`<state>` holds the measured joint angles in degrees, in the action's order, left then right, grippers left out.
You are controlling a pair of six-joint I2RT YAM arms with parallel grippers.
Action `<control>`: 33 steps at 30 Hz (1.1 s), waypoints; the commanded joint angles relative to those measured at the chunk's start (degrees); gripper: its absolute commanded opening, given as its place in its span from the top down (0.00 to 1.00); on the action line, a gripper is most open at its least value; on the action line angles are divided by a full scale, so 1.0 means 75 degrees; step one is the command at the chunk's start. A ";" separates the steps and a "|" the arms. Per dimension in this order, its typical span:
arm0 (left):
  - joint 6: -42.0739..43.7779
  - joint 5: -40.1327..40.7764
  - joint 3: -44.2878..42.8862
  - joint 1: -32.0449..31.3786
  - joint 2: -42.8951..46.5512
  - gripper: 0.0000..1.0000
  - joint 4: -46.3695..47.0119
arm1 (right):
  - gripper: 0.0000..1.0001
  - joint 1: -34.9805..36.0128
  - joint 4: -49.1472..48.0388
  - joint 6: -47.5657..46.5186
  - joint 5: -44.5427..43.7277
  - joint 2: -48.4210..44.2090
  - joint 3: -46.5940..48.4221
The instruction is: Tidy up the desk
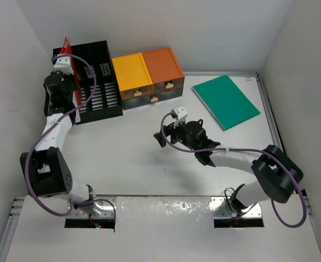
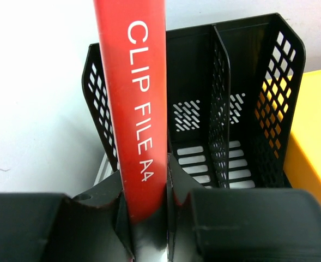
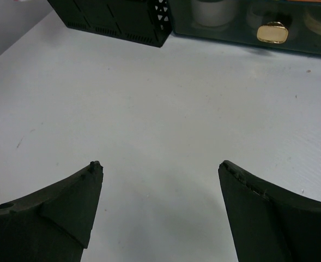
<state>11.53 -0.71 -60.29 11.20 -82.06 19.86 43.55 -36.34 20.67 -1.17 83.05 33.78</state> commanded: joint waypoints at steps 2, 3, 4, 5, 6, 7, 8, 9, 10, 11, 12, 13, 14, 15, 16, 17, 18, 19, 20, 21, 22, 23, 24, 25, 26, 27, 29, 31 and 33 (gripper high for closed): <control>-0.0189 0.0013 -0.0328 -0.0076 -0.0039 1.00 -0.0210 | 0.15 -0.0100 -0.0159 -0.0119 -0.0090 -0.0244 -0.0062; -0.0236 0.0013 -0.0328 -0.0087 0.0042 1.00 -0.0199 | 0.15 -0.0123 -0.0147 -0.0119 -0.0102 -0.0245 -0.0063; -0.0248 -0.0011 -0.0317 -0.0076 0.0090 1.00 -0.0198 | 0.15 -0.0135 -0.0136 -0.0119 -0.0102 -0.0233 -0.0063; -0.0260 -0.0046 -0.0316 -0.0076 0.0160 1.00 -0.0198 | 0.15 -0.0146 -0.0136 -0.0130 -0.0090 -0.0233 -0.0074; -0.0248 -0.0069 -0.0316 -0.0076 0.0334 1.00 -0.0152 | 0.15 -0.0158 -0.0124 -0.0107 -0.0102 -0.0233 -0.0074; -0.0260 -0.0116 -0.0282 -0.0087 0.0417 1.00 -0.0128 | 0.15 -0.0170 -0.0135 -0.0107 -0.0090 -0.0221 -0.0074; -0.0295 -0.0139 -0.0235 -0.0087 0.0650 1.00 0.0081 | 0.14 -0.0182 -0.0159 -0.0107 -0.0067 -0.0210 -0.0063; -0.0283 -0.0151 -0.0200 -0.0087 0.0722 1.00 0.0083 | 0.14 -0.0182 -0.0159 -0.0107 -0.0067 -0.0209 -0.0063; -0.0272 -0.0140 -0.0164 -0.0111 0.0792 1.00 0.0164 | 0.14 -0.0205 -0.0159 -0.0095 -0.0055 -0.0209 -0.0063; -0.0225 -0.0140 -0.0106 -0.0122 0.0863 1.00 0.0374 | 0.14 -0.0205 -0.0159 -0.0095 -0.0043 -0.0198 -0.0074; -0.0178 -0.0070 0.0045 -0.0146 0.1014 1.00 0.0492 | 0.14 -0.0217 -0.0136 -0.0084 -0.0032 -0.0209 -0.0074; -0.0143 0.0023 0.0163 -0.0192 0.1097 1.00 0.0679 | 0.15 -0.0240 -0.0136 -0.0084 -0.0055 -0.0221 -0.0074; -0.0062 0.0071 0.0315 -0.0204 0.1260 1.00 0.1168 | 0.14 -0.0240 -0.0136 -0.0072 -0.0067 -0.0268 -0.0109; -0.0038 0.0396 0.0618 -0.0216 0.1320 1.00 0.1416 | 0.14 -0.0252 -0.0147 -0.0060 -0.0078 -0.0291 -0.0109; -0.0014 0.0457 0.0737 -0.0216 0.1378 1.00 0.1790 | 0.14 -0.0252 -0.0147 -0.0072 -0.0078 -0.0303 -0.0121; 0.0033 0.0493 0.0831 -0.0216 0.1414 1.00 0.1898 | 0.15 -0.0252 -0.0136 -0.0060 -0.0090 -0.0338 -0.0121; 0.0056 0.0528 0.0948 -0.0228 0.1472 1.00 0.2004 | 0.14 -0.0275 -0.0124 -0.0060 -0.0079 -0.0338 -0.0121; 0.0080 0.0552 0.1007 -0.0228 0.1496 1.00 0.2237 | 0.14 -0.0275 -0.0112 -0.0060 -0.0102 -0.0362 -0.0121; 0.0126 0.0587 0.1066 -0.0228 0.1519 1.00 0.2355 | 0.14 -0.0275 -0.0112 -0.0060 -0.0113 -0.0362 -0.0121; 0.0162 0.0668 0.1148 -0.0240 0.1543 1.00 0.2472 | 0.15 -0.0287 -0.0112 -0.0060 -0.0125 -0.0385 -0.0121; 0.0185 0.0715 0.1172 -0.0240 0.1543 1.00 0.2706 | 0.14 -0.0287 -0.0112 -0.0049 -0.0160 -0.0397 -0.0121; 0.0290 0.0785 0.1230 -0.0274 0.1555 1.00 0.2835 | 0.14 -0.0287 -0.0124 -0.0048 -0.0160 -0.0397 -0.0133; 0.0360 0.0856 0.1254 -0.0286 0.1555 1.00 0.2953 | 0.14 -0.0287 -0.0124 -0.0037 -0.0172 -0.0397 -0.0133; 0.0466 0.0949 0.1289 -0.0321 0.1555 1.00 0.3221 | 0.14 -0.0287 -0.0124 -0.0013 -0.0172 -0.0385 -0.0121; 0.0606 0.0997 0.1382 -0.0333 0.1555 1.00 0.3363 | 0.14 -0.0287 -0.0124 -0.0002 -0.0161 -0.0385 -0.0110; 0.0688 0.1078 0.1441 -0.0357 0.1566 1.00 0.3503 | 0.14 -0.0287 -0.0124 0.0010 -0.0160 -0.0385 -0.0098; 0.0865 0.1196 0.1686 -0.0380 0.1578 1.00 0.4018 | 0.14 -0.0287 -0.0112 0.0010 -0.0172 -0.0385 -0.0063; 0.0888 0.1231 0.2106 -0.0380 0.1520 1.00 0.4814 | 0.14 -0.0287 -0.0124 0.0045 -0.0184 -0.0350 -0.0004; 0.0842 0.1150 0.2331 -0.0380 0.1438 1.00 0.5469 | 0.15 -0.0287 -0.0101 0.0069 -0.0161 -0.0292 0.0043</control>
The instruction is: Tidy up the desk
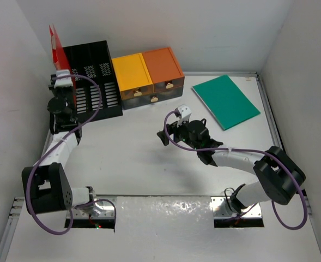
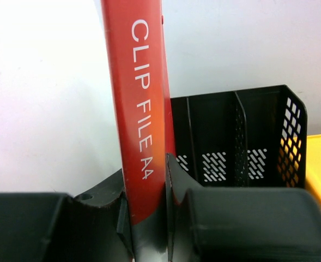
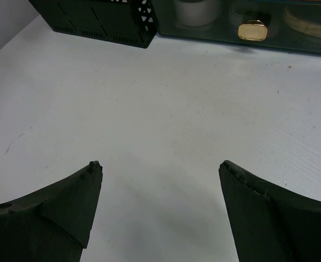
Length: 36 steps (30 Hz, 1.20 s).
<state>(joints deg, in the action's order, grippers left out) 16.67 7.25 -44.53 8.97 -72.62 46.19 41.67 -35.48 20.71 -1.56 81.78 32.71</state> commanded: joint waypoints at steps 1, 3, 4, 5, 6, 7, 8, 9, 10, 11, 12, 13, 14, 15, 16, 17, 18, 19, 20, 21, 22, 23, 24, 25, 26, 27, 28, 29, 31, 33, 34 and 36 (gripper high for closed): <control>0.0052 0.0031 0.0428 -0.0083 0.0098 1.00 0.2136 | 0.14 -0.0048 -0.0191 0.0063 -0.0108 -0.0099 0.0255; -0.0007 -0.0215 0.0617 -0.0083 0.0003 1.00 0.2766 | 0.15 -0.0037 -0.0097 0.0040 -0.0061 -0.0087 0.0326; -0.0112 -0.0204 0.0722 -0.0095 -0.0125 1.00 0.2956 | 0.14 -0.0037 -0.0027 0.0040 -0.0073 -0.0099 0.0350; -0.0159 -0.0135 0.0758 -0.0095 -0.0172 1.00 0.3132 | 0.14 -0.0037 -0.0027 0.0040 -0.0073 -0.0111 0.0350; -0.0206 -0.0053 0.0781 -0.0095 -0.0242 1.00 0.3447 | 0.14 -0.0037 -0.0027 0.0063 -0.0108 -0.0134 0.0327; -0.0346 0.0041 0.0851 -0.0095 -0.0371 1.00 0.3612 | 0.14 -0.0048 -0.0073 0.0051 -0.0120 -0.0157 0.0292; -0.0359 0.0123 0.0898 -0.0095 -0.0430 1.00 0.3811 | 0.14 -0.0037 -0.0097 0.0063 -0.0143 -0.0169 0.0256; -0.0370 0.0124 0.0945 -0.0095 -0.0500 1.00 0.4208 | 0.14 -0.0037 -0.0108 0.0063 -0.0178 -0.0169 0.0256; -0.0394 0.0101 0.1015 -0.0106 -0.0629 1.00 0.4374 | 0.14 -0.0037 -0.0120 0.0063 -0.0202 -0.0181 0.0233; -0.0359 0.0066 0.1004 -0.0118 -0.0757 1.00 0.4550 | 0.14 -0.0048 -0.0143 0.0051 -0.0225 -0.0193 0.0198; -0.0359 0.0054 0.1004 -0.0130 -0.0759 1.00 0.4563 | 0.14 -0.0048 -0.0167 0.0063 -0.0225 -0.0193 0.0197; -0.0336 0.0065 0.0911 -0.0153 -0.0875 1.00 0.4552 | 0.14 -0.0048 -0.0190 0.0075 -0.0225 -0.0193 0.0163; -0.0347 0.0088 0.0876 -0.0153 -0.0911 1.00 0.4528 | 0.14 -0.0048 -0.0214 0.0063 -0.0237 -0.0193 0.0151; -0.0347 0.0089 0.0829 -0.0153 -0.0981 1.00 0.4517 | 0.14 -0.0037 -0.0214 0.0051 -0.0237 -0.0193 0.0116; -0.0359 0.0054 0.0805 -0.0142 -0.1005 1.00 0.4516 | 0.14 -0.0048 -0.0214 0.0028 -0.0249 -0.0193 0.0115; -0.0370 0.0019 0.0793 -0.0142 -0.1051 1.00 0.4470 | 0.14 -0.0048 -0.0202 0.0016 -0.0260 -0.0181 0.0127; -0.0405 0.0007 0.0770 -0.0142 -0.1098 1.00 0.4446 | 0.14 -0.0048 -0.0179 -0.0030 -0.0260 -0.0158 0.0139; -0.0452 -0.0017 0.0781 -0.0165 -0.1122 1.00 0.4458 | 0.14 -0.0071 -0.0167 -0.0042 -0.0284 -0.0169 0.0150; -0.0476 -0.0028 0.0793 -0.0153 -0.1168 1.00 0.4481 | 0.14 -0.0072 -0.0156 -0.0054 -0.0272 -0.0158 0.0151; -0.0476 -0.0087 0.0816 -0.0153 -0.1227 1.00 0.4539 | 0.14 -0.0072 -0.0144 -0.0077 -0.0272 -0.0158 0.0162; -0.0441 -0.0273 0.0805 -0.0165 -0.1274 1.00 0.4563 | 0.14 -0.0083 -0.0132 -0.0078 -0.0249 -0.0158 0.0162; -0.0394 -0.0344 0.0793 -0.0177 -0.1332 1.00 0.4598 | 0.13 -0.0072 -0.0120 -0.0089 -0.0225 -0.0146 0.0174; -0.0301 -0.0299 0.0735 -0.0200 -0.1414 1.00 0.4610 | 0.13 -0.0083 -0.0109 -0.0101 -0.0225 -0.0134 0.0186; -0.0277 -0.0298 0.0688 -0.0212 -0.1473 1.00 0.4657 | 0.13 -0.0083 -0.0109 -0.0113 -0.0225 -0.0134 0.0186; -0.0254 -0.0263 0.0641 -0.0224 -0.1508 1.00 0.4669 | 0.13 -0.0107 -0.0109 -0.0113 -0.0225 -0.0123 0.0174; -0.0230 -0.0228 0.0490 -0.0224 -0.1613 1.00 0.4669 | 0.13 -0.0095 -0.0097 -0.0113 -0.0225 -0.0099 0.0174; -0.0230 -0.0158 0.0419 -0.0212 -0.1661 1.00 0.4692 | 0.13 -0.0107 -0.0097 -0.0113 -0.0225 -0.0099 0.0174; -0.0195 -0.0146 0.0291 -0.0224 -0.1708 1.00 0.4681 | 0.13 -0.0118 -0.0097 -0.0101 -0.0214 -0.0076 0.0174; -0.0160 -0.0169 0.0196 -0.0212 -0.1708 1.00 0.4564 | 0.13 -0.0119 -0.0085 -0.0101 -0.0190 -0.0052 0.0186; -0.0125 -0.0227 0.0044 -0.0224 -0.1673 1.00 0.4400 | 0.13 -0.0130 -0.0062 -0.0101 -0.0202 -0.0017 0.0186; -0.0113 -0.0228 -0.0003 -0.0212 -0.1673 1.00 0.4318 | 0.13 -0.0130 -0.0062 -0.0101 -0.0202 -0.0005 0.0197; -0.0066 -0.0204 -0.0085 -0.0212 -0.1719 1.00 0.4212 | 0.13 -0.0130 -0.0062 -0.0078 -0.0202 0.0041 0.0244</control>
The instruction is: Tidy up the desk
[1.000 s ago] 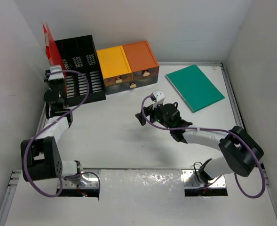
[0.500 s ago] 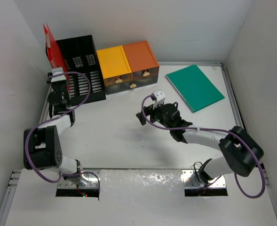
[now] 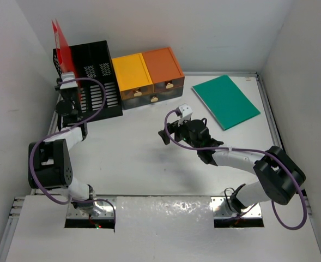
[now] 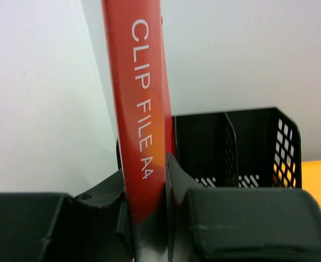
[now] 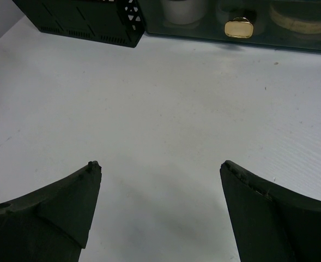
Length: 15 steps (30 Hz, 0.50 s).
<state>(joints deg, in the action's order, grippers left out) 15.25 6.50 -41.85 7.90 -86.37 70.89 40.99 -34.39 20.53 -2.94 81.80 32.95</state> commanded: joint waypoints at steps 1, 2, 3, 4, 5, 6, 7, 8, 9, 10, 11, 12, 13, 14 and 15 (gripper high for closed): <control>0.0147 -0.0105 -0.0456 -0.0081 0.0102 1.00 0.0942 | 0.13 -0.0040 -0.0207 -0.0054 -0.0007 0.0062 0.0235; 0.0182 -0.0082 -0.0467 -0.0069 0.0078 1.00 0.0931 | 0.13 -0.0052 -0.0207 -0.0043 0.0005 0.0085 0.0259; 0.0194 -0.0093 -0.0479 -0.0069 0.0055 1.00 0.0942 | 0.13 -0.0052 -0.0196 -0.0031 0.0028 0.0132 0.0282; 0.0194 -0.0094 -0.0502 -0.0069 0.0055 1.00 0.0919 | 0.13 -0.0040 -0.0172 -0.0031 0.0052 0.0156 0.0317; 0.0182 -0.0094 -0.0584 -0.0069 -0.0003 1.00 0.0884 | 0.13 -0.0052 -0.0137 -0.0031 0.0052 0.0179 0.0364; 0.0171 -0.0047 -0.0620 -0.0081 -0.0027 1.00 0.0849 | 0.13 -0.0052 -0.0125 -0.0043 0.0064 0.0191 0.0388; 0.0159 -0.0023 -0.0643 -0.0081 -0.0050 1.00 0.0790 | 0.13 -0.0040 -0.0114 -0.0031 0.0075 0.0203 0.0411; 0.0147 -0.0012 -0.0678 -0.0069 -0.0109 1.00 0.0790 | 0.13 -0.0040 -0.0090 -0.0031 0.0087 0.0214 0.0446; 0.0159 -0.0023 -0.0667 -0.0081 -0.0144 1.00 0.0825 | 0.13 -0.0052 -0.0067 -0.0031 0.0076 0.0214 0.0458; 0.0182 -0.0046 -0.0655 -0.0069 -0.0179 1.00 0.0883 | 0.13 -0.0052 -0.0055 -0.0043 0.0087 0.0214 0.0470; 0.0229 -0.0047 -0.0632 -0.0069 -0.0284 1.00 0.0953 | 0.12 -0.0052 -0.0009 -0.0043 0.0087 0.0203 0.0505; 0.0241 -0.0047 -0.0632 -0.0081 -0.0355 1.00 0.1012 | 0.12 -0.0063 0.0015 -0.0043 0.0087 0.0191 0.0517; 0.0229 -0.0058 -0.0666 -0.0069 -0.0460 1.00 0.1105 | 0.12 -0.0063 0.0038 -0.0054 0.0087 0.0179 0.0517; 0.0229 -0.0047 -0.0690 -0.0058 -0.0519 1.00 0.1095 | 0.12 -0.0052 0.0039 -0.0043 0.0087 0.0179 0.0505; 0.0194 -0.0058 -0.0713 -0.0057 -0.0554 1.00 0.1071 | 0.12 -0.0052 0.0039 -0.0043 0.0099 0.0179 0.0494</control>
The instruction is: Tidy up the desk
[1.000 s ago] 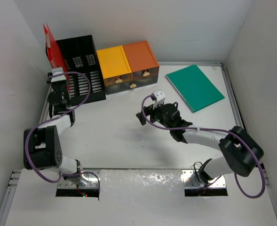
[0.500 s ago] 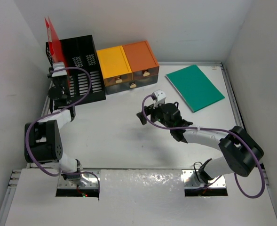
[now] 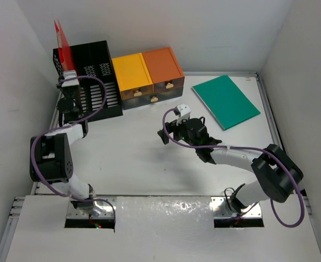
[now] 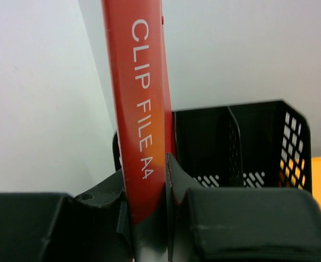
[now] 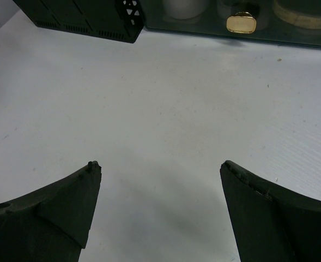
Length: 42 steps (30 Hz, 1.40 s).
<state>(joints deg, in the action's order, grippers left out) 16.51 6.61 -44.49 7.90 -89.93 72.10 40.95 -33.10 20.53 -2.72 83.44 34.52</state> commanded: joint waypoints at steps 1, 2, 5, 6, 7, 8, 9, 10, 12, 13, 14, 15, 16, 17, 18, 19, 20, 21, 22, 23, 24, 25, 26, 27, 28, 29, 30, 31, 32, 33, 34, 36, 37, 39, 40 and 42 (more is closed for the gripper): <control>0.0013 -0.0073 -0.0373 -0.0069 -0.0103 1.00 0.0876 | 0.12 -0.0057 -0.0133 -0.0019 0.0081 -0.0051 0.0284; -0.0068 -0.0085 -0.0326 -0.0058 -0.0115 1.00 0.0852 | 0.12 -0.0058 -0.0133 -0.0019 0.0082 -0.0051 0.0260; -0.0092 -0.0131 -0.0069 -0.0046 -0.0138 1.00 0.1027 | 0.12 -0.0046 -0.0122 0.0004 0.0117 -0.0097 0.0214; -0.0092 -0.0213 -0.0010 -0.0022 -0.0150 1.00 0.1086 | 0.12 -0.0046 -0.0110 0.0004 0.0128 -0.0098 0.0213; -0.0092 -0.0260 0.0025 0.0001 -0.0162 1.00 0.1052 | 0.12 -0.0046 -0.0098 0.0004 0.0128 -0.0098 0.0202; -0.0162 -0.0284 0.0049 0.0036 -0.0173 1.00 0.0959 | 0.12 -0.0046 -0.0098 0.0016 0.0128 -0.0109 0.0213; -0.0197 -0.0342 0.0061 0.0048 -0.0173 1.00 0.0795 | 0.12 -0.0046 -0.0110 0.0016 0.0128 -0.0121 0.0213; -0.0233 -0.0366 0.0096 0.0071 -0.0208 1.00 0.0759 | 0.12 -0.0046 -0.0110 0.0016 0.0128 -0.0110 0.0225; -0.0326 -0.0378 0.0166 0.0107 -0.0255 1.00 0.0793 | 0.12 -0.0058 -0.0098 0.0016 0.0152 -0.0086 0.0248; -0.0362 -0.0378 0.0224 0.0118 -0.0325 1.00 0.0817 | 0.12 -0.0058 -0.0086 0.0004 0.0175 -0.0063 0.0272; -0.0373 -0.0378 0.0237 0.0142 -0.0372 1.00 0.0817 | 0.12 -0.0046 -0.0075 0.0016 0.0187 -0.0063 0.0284; -0.0385 -0.0354 0.0237 0.0153 -0.0407 1.00 0.0794 | 0.12 -0.0046 -0.0051 0.0016 0.0210 -0.0051 0.0295; -0.0432 -0.0319 0.0260 0.0165 -0.0489 1.00 0.0782 | 0.12 -0.0057 -0.0016 0.0016 0.0210 -0.0039 0.0307; -0.0479 -0.0261 0.0260 0.0200 -0.0536 1.00 0.0770 | 0.12 -0.0046 0.0007 0.0016 0.0210 -0.0051 0.0295; -0.0525 -0.0249 0.0248 0.0224 -0.0560 1.00 0.0666 | 0.12 -0.0057 0.0019 0.0016 0.0210 -0.0063 0.0295; -0.0596 -0.0249 0.0248 0.0224 -0.0537 1.00 0.0572 | 0.12 -0.0058 0.0054 0.0004 0.0199 -0.0063 0.0295; -0.0654 -0.0249 0.0190 0.0212 -0.0432 1.00 0.0234 | 0.11 -0.0058 0.0101 -0.0007 0.0176 -0.0086 0.0284; -0.0736 -0.0249 0.0190 0.0224 -0.0431 1.00 -0.0047 | 0.10 -0.0058 0.0101 -0.0007 0.0175 -0.0086 0.0284; -0.0899 -0.0249 -0.0042 0.0224 -0.0292 1.00 -0.0491 | 0.09 -0.0058 0.0136 -0.0019 0.0106 -0.0109 0.0284; -0.1029 -0.0133 -0.0265 0.0224 -0.0244 0.96 -0.1006 | 0.06 -0.0081 0.0160 -0.0019 0.0047 -0.0133 0.0295; -0.1181 -0.0050 -0.0511 0.0224 -0.0197 0.77 -0.2252 | 0.05 -0.0093 0.0183 0.0004 -0.0012 -0.0121 0.0284; -0.1414 0.0032 -0.1047 0.0212 -0.0197 0.69 -0.2868 | 0.03 -0.0116 0.0230 0.0004 -0.0047 -0.0133 0.0318; -0.1521 0.0160 -0.1273 0.0224 -0.0197 0.63 -0.3733 | 0.01 -0.0186 0.0300 0.0027 -0.0036 -0.0156 0.0354; -0.1568 0.0173 -0.1437 0.0235 -0.0127 0.54 -0.3927 | 0.01 -0.0233 0.0544 0.0016 -0.0024 -0.0168 0.0447; -0.1592 0.0173 -0.1393 0.0236 -0.0057 0.47 -0.3964 | 0.01 -0.0349 0.0709 0.0004 0.0023 -0.0203 0.0494; -0.1592 0.0138 -0.1299 0.0236 0.0048 0.40 -0.3813 | 0.01 -0.0432 0.0873 0.0004 0.0046 -0.0319 0.0541; -0.1604 0.0103 -0.1113 0.0236 0.0258 0.28 -0.3754 | 0.01 -0.0514 0.1211 -0.0007 0.0070 -0.0390 0.0611; -0.1639 0.0022 -0.1076 0.0236 0.0365 0.25 -0.3765 | 0.01 -0.0735 0.1388 0.0004 0.0116 -0.0565 0.0623; -0.1639 -0.0026 -0.1076 0.0236 0.0459 0.20 -0.3985 | 0.01 -0.0876 0.1576 0.0004 0.0128 -0.0671 0.0635; -0.1674 -0.0084 -0.1192 0.0236 0.0610 0.19 -0.4173 | 0.01 -0.1017 0.1914 -0.0007 0.0105 -0.0788 0.0612; -0.1709 -0.0131 -0.1251 0.0236 0.0670 0.19 -0.4384 | 0.01 -0.1320 0.2057 -0.0007 -0.0104 -0.0917 0.0589; -0.1814 -0.0167 -0.1438 0.0235 0.0833 0.18 -0.4877 | 0.01 -0.1696 0.2524 -0.0042 -0.0386 -0.1362 0.0484; -0.1850 -0.0248 -0.1497 0.0236 0.0881 0.18 -0.5029 | 0.01 -0.2174 0.2620 -0.0008 -0.0445 -0.1503 0.0436; -0.1943 -0.0295 -0.1672 0.0235 0.1009 0.17 -0.5451 | 0.01 -0.2820 0.2633 0.0306 -0.0085 -0.1820 0.0238; -0.1956 -0.0412 -0.1731 0.0236 0.1068 0.17 -0.5603 | 0.01 -0.3682 0.2528 0.0553 0.0277 -0.1844 0.0132; -0.1967 -0.0611 -0.1930 0.0235 0.1290 0.17 -0.6166 | 0.01 -0.4647 0.1655 0.1648 0.1933 -0.1693 -0.0322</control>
<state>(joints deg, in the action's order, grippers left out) 3.33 4.78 -55.48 9.10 -84.01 31.81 15.25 -16.49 23.70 0.75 70.61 35.81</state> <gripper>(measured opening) 0.830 0.986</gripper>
